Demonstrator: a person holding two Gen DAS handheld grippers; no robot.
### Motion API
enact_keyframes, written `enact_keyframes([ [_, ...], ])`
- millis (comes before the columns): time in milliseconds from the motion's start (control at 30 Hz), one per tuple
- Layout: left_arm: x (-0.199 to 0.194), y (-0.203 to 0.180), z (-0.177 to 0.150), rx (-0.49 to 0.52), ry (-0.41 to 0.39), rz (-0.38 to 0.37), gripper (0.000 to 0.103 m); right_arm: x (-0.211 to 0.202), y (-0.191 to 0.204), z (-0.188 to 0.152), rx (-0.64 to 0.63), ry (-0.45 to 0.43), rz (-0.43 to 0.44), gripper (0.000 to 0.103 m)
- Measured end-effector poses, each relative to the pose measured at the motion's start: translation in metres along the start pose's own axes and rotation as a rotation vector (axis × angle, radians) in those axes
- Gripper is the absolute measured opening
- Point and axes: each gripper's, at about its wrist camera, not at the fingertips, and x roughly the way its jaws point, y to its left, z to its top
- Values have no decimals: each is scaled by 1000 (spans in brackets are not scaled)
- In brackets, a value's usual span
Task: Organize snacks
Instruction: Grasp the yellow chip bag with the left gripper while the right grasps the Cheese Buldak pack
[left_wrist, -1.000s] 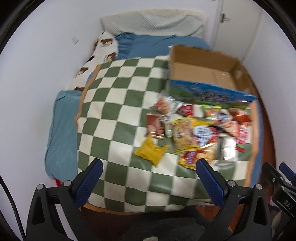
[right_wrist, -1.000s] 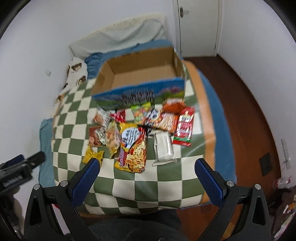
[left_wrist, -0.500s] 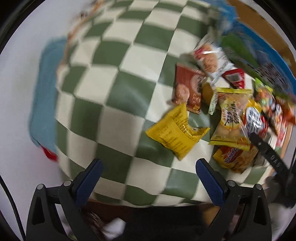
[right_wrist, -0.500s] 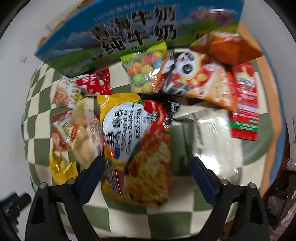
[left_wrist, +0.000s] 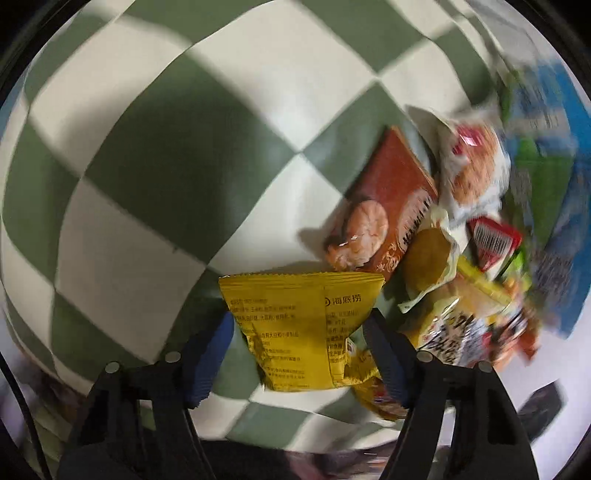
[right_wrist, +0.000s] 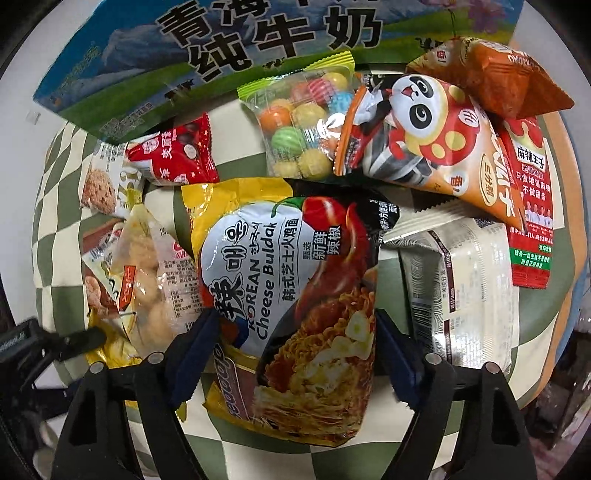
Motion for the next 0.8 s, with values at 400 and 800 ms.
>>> enact_keyframes([
  [400,24,-45,-29,409,-41,276,69,0,5,-25,-39,107,3,86],
  [800,32,-44,-49,403,-55,287,71,27,32,-30,-122,106,-112,88],
])
